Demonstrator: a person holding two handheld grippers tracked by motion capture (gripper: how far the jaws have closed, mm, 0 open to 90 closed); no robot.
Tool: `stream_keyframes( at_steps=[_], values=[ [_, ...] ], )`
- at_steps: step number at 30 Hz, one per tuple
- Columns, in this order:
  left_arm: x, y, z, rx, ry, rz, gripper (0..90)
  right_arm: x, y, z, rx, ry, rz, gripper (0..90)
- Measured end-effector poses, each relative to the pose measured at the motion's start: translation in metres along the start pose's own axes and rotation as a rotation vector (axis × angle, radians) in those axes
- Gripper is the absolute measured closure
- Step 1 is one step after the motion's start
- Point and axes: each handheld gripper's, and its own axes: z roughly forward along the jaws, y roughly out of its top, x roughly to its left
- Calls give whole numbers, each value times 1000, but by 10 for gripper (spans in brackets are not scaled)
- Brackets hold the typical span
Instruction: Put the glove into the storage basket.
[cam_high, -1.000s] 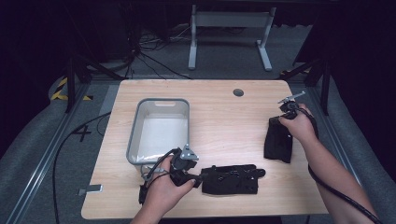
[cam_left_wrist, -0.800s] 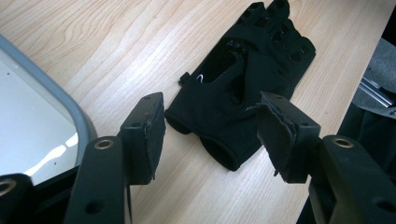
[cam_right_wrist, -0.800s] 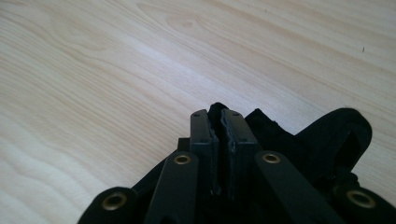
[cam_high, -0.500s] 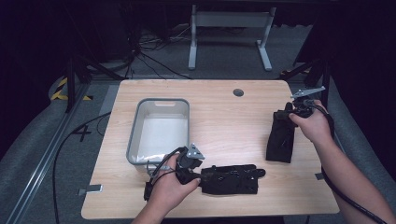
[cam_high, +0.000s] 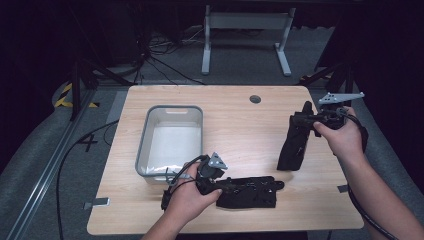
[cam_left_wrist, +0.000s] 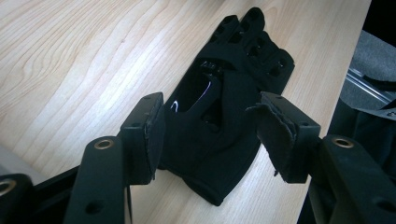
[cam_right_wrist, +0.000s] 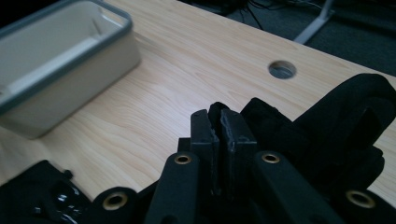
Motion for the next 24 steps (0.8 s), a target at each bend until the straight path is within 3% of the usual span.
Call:
stream_keyframes(
  at_steps=[4,14,24],
  values=[
    [-5,2,5,4,-19,12,433,18,7,2,-20,44,-5,849],
    [-11,4,15,21,-34,28,432,64,18,27,-40,153,-50,848],
    [-5,-3,3,1,-10,4,431,94,23,54,-78,239,-62,847]
  ],
)
